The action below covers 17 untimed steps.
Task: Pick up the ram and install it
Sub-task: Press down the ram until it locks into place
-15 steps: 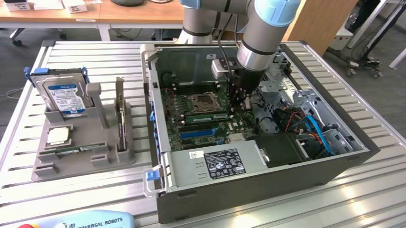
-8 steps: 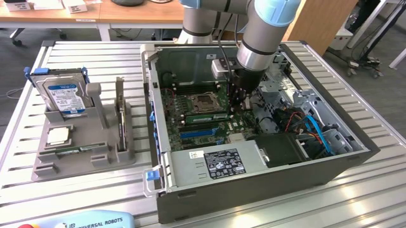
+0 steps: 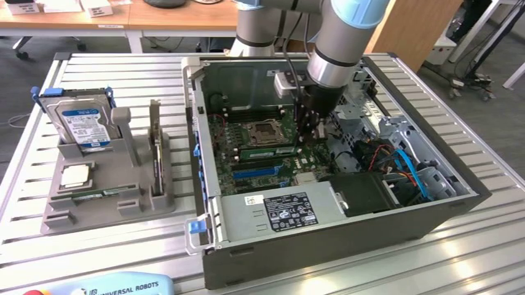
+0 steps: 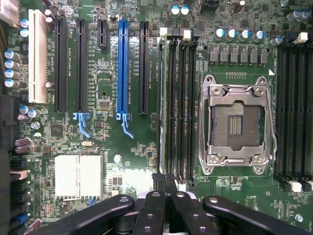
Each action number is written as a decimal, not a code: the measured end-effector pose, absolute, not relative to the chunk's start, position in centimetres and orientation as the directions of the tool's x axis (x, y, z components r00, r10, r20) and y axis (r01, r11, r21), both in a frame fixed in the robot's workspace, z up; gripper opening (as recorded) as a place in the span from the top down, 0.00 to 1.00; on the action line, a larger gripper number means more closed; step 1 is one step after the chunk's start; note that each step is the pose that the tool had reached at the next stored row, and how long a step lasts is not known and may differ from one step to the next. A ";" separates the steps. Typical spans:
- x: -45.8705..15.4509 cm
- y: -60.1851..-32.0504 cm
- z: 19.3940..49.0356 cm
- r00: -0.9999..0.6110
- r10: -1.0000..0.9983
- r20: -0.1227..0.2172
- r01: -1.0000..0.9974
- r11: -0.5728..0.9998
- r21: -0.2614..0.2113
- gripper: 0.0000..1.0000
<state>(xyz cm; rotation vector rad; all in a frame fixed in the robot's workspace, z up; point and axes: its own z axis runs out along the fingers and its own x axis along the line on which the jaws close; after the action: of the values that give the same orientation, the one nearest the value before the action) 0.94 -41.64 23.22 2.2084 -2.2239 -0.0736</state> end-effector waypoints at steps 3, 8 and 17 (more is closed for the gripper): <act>0.9 -41.6 23.7 -0.008 -1.000 -0.028 -0.999 0.006 0.038 0.90; 0.9 -41.6 24.3 -0.007 -1.000 -0.028 -0.999 0.006 0.038 0.90; 0.8 -41.6 24.3 -0.007 -1.000 -0.028 -0.999 0.006 0.038 0.90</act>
<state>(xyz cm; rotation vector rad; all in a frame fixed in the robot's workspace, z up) 0.84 -41.64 24.27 2.2084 -2.2237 -0.0736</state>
